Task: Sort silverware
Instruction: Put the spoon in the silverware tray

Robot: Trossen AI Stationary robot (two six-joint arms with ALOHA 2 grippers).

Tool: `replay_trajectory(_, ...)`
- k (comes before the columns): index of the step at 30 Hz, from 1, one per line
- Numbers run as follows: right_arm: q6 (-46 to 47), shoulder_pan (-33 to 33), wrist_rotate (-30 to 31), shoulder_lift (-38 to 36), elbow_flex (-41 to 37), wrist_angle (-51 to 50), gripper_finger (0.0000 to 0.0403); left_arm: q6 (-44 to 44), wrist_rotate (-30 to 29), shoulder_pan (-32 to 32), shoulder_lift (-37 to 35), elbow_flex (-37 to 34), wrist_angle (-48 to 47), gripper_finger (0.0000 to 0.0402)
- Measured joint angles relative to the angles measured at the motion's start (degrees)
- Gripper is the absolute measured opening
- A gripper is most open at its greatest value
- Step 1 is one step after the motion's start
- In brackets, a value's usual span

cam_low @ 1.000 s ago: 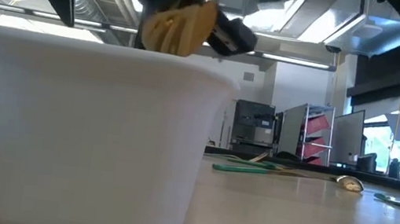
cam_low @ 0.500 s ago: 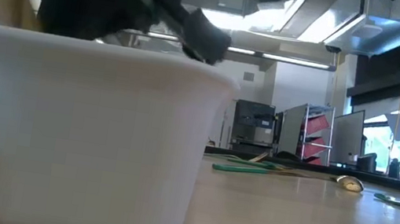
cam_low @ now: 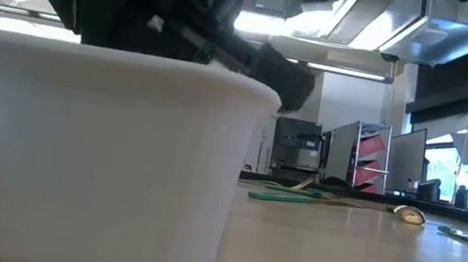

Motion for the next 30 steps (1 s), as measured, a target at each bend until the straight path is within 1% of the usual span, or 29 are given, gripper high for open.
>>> replay_trajectory(4,0.3,0.0,-0.4,1.0,0.0,0.6,0.0005,0.0,0.0,0.0,0.0,0.0,0.0,0.009)
replay_trajectory(9,0.1,-0.1,-1.5,1.6,0.0,2.0,0.0024,0.0,0.0,0.0,0.0,0.0,0.0,0.009)
replay_trajectory(20,-1.4,0.0,-3.1,1.6,0.0,2.0,0.0104,-0.3,0.0,0.0,0.0,0.0,0.0,0.009)
replay_trajectory(25,-1.6,-0.1,-4.1,1.5,0.5,1.7,0.0106,-0.3,0.0,0.0,0.0,0.0,-0.6,0.009)
replay_trajectory(30,-4.8,0.0,-3.2,0.1,0.7,3.6,0.01,-0.1,0.0,0.0,0.0,0.0,-1.3,0.009)
